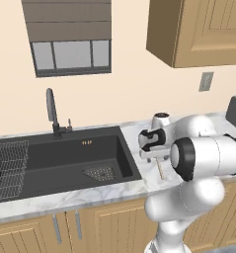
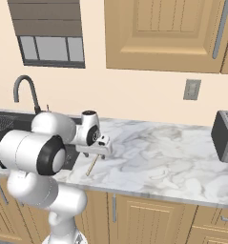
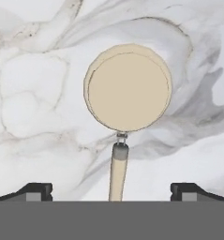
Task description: Grab the spray bottle from the cabinet, then place it next to the cutting board for sanitizing. Then grab the dish brush from the countertop next to the sink and place it next to the cutting board.
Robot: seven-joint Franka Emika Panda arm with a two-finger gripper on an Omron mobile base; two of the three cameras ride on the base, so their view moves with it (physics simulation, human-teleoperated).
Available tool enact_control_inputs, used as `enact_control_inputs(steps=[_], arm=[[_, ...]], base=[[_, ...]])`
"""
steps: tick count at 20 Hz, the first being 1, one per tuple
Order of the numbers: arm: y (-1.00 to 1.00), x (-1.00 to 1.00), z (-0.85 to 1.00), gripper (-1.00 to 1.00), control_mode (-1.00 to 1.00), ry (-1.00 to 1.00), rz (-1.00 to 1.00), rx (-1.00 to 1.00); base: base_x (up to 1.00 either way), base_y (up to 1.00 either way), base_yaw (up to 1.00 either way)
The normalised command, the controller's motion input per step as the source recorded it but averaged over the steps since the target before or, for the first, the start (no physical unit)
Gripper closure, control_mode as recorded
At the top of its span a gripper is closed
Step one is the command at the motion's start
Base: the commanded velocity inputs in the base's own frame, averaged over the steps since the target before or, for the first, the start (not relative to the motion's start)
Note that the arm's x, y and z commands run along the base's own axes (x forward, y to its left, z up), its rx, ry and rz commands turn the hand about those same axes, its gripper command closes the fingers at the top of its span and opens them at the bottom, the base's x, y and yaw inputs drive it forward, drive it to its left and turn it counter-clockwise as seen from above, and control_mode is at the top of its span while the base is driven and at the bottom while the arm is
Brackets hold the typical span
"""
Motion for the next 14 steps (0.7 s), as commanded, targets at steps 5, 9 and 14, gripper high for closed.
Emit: enact_control_inputs(steps=[5,9,14], arm=[[0.00,0.00,-0.27,-1.00,-1.00,0.00,0.00,0.00],[-0.02,0.00,-0.25,-1.00,-1.00,0.00,0.00,0.00],[0.00,0.03,-0.32,1.00,-1.00,0.01,0.00,0.00]], base=[[0.00,0.00,0.00],[0.00,0.00,0.00],[0.00,0.00,0.00]])
